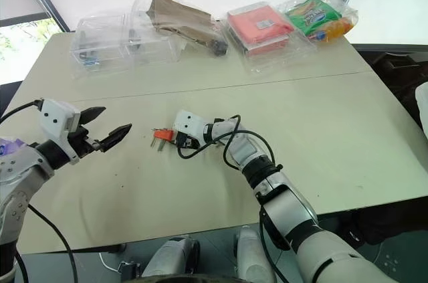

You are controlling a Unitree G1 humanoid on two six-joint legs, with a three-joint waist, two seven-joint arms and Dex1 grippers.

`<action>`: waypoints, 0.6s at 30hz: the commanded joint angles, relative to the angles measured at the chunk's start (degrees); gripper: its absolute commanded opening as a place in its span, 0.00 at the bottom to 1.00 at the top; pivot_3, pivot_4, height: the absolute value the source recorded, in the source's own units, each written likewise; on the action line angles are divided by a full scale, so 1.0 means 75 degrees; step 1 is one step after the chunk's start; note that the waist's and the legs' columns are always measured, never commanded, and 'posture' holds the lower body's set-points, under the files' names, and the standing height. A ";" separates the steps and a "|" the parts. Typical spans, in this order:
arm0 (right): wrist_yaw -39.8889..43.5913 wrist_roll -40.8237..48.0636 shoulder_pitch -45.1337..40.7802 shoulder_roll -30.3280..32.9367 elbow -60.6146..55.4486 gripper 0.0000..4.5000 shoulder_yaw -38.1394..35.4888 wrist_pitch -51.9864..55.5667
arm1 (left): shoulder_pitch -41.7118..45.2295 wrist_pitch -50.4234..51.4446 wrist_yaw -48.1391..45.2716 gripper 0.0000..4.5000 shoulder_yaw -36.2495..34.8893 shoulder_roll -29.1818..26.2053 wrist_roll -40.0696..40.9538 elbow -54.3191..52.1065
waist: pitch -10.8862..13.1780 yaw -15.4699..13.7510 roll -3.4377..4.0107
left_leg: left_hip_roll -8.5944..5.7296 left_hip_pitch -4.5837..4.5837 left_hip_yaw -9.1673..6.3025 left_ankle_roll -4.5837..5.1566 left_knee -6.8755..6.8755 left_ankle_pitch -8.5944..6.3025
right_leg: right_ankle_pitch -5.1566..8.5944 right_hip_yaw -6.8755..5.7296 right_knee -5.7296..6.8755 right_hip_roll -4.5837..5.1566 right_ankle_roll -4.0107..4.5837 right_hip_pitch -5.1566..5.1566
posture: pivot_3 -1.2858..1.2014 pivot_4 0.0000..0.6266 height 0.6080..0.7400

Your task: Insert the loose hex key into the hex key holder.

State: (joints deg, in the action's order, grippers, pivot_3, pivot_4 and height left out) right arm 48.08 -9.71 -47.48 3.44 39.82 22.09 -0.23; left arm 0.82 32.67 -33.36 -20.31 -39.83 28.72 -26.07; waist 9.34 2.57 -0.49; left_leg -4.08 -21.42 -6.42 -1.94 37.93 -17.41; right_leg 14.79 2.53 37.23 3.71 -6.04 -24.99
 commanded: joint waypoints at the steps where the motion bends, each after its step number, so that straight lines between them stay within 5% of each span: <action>1: 0.0144 0.0070 -0.0137 -0.0180 0.0226 0.58 0.0040 0.0083 | 0.0006 -0.0182 0.0015 0.98 -0.0122 -0.0034 -0.0043 -0.0258 | -0.0001 0.0009 -0.0001 | 0.0001 0.0001 0.0000 0.0000 -0.0001 0.0000 | 0.0000 0.0000 0.0000 0.0000 0.0000 0.0000 | 0.52 0.24 1.00; 18: 0.0171 -0.0009 -0.0223 -0.0488 0.0476 0.58 0.0044 0.0025 | -0.0063 -0.0202 0.0178 0.98 -0.0120 0.0030 -0.0003 -0.0322 | -0.0002 0.0028 0.0001 | 0.0003 0.0002 0.0001 -0.0001 -0.0007 -0.0001 | 0.0000 0.0001 0.0002 0.0001 0.0000 -0.0005 | 0.52 0.24 1.00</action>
State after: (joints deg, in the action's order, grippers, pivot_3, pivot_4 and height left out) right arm 49.14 -9.79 -48.56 0.99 42.54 21.57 -0.04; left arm 0.22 32.19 -32.25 -20.31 -39.70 28.68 -26.28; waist 9.32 2.78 -0.49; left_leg -4.06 -21.40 -6.41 -1.94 37.88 -17.41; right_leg 14.79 2.53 37.25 3.71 -6.04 -25.02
